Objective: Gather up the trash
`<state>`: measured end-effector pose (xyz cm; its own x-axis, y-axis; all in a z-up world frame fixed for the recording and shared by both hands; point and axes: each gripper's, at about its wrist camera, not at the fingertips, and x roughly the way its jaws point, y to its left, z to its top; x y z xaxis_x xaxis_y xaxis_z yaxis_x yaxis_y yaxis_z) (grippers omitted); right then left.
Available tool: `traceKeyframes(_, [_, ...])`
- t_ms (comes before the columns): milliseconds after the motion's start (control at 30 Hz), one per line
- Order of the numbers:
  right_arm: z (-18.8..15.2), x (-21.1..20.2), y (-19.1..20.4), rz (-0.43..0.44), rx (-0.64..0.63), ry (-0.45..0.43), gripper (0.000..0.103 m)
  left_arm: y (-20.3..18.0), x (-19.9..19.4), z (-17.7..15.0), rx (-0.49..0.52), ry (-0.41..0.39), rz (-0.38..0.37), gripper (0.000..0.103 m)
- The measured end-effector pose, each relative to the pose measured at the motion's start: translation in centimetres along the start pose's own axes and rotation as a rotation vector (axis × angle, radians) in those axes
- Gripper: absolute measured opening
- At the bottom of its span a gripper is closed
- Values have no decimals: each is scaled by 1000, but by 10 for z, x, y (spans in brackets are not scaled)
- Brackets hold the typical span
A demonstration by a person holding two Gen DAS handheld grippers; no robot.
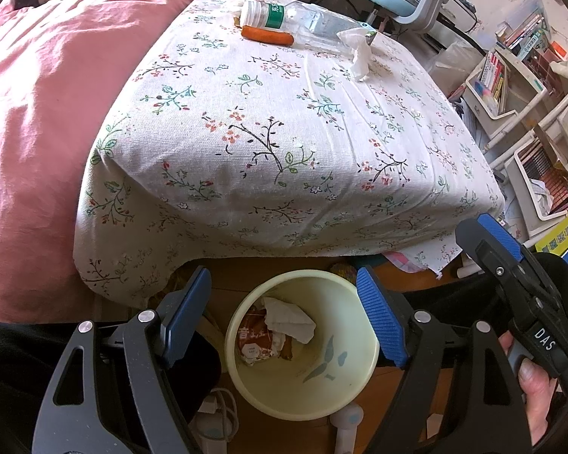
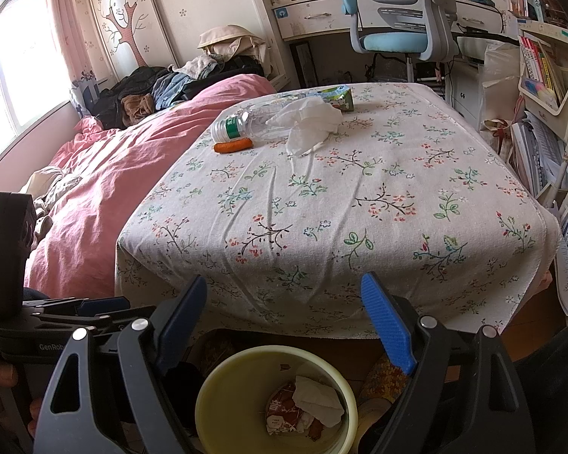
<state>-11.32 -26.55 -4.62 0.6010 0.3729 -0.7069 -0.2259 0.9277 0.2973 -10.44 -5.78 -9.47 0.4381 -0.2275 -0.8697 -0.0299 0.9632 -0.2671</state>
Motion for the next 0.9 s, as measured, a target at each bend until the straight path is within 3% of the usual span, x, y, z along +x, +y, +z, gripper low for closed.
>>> traceKeyframes(900, [-1, 0, 1, -1, 0, 0, 80, 0, 0, -1, 0, -1, 0, 76])
